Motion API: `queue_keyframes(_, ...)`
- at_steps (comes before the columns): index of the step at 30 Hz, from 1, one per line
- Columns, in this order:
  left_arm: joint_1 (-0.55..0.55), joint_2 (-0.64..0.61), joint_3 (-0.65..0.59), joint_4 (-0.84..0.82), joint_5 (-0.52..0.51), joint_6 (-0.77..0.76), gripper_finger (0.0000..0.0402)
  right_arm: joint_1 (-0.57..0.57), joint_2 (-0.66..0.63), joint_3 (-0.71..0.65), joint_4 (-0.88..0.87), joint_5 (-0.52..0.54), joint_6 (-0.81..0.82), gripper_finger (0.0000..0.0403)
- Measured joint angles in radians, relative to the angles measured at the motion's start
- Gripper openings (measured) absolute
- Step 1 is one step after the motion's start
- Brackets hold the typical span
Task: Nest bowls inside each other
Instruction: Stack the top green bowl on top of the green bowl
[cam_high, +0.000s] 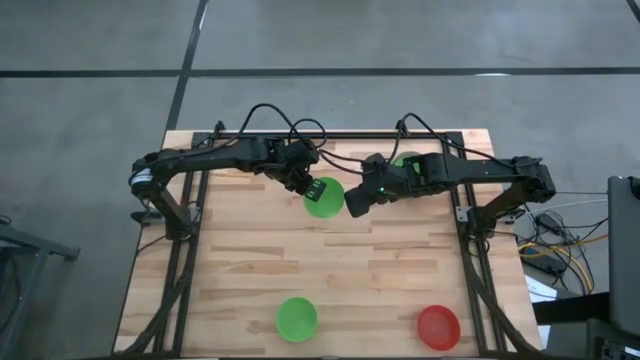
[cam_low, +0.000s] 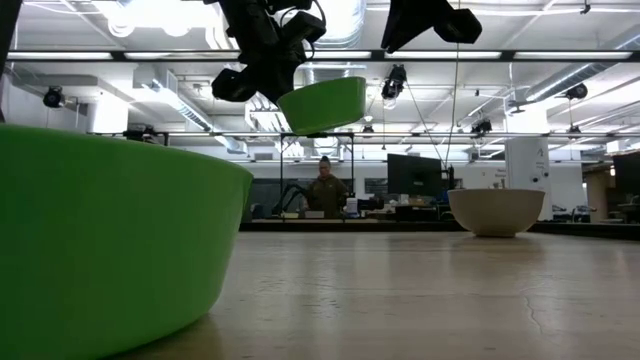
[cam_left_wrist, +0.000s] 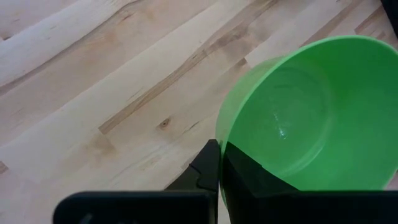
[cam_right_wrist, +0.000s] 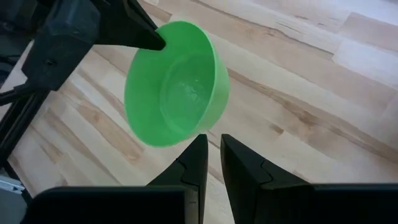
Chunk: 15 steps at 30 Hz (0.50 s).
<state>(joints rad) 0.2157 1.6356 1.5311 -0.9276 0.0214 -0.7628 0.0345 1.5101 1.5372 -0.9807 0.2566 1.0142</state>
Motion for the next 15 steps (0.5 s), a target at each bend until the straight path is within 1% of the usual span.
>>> queue_keyframes(3,0.0,0.0,0.0,0.0,0.0,0.0,0.001,0.0,0.0,0.0,0.004,-0.004,-0.004,0.0044)
queue_keyframes(6,0.0,0.0,0.0,0.0,0.0,0.0,0.001,0.0,0.0,0.0,0.004,-0.004,-0.005,0.0054)
queue_keyframes(15,0.0,0.0,0.0,0.0,0.0,0.0,0.001,0.0,0.0,0.0,-0.001,-0.004,-0.001,0.0112)
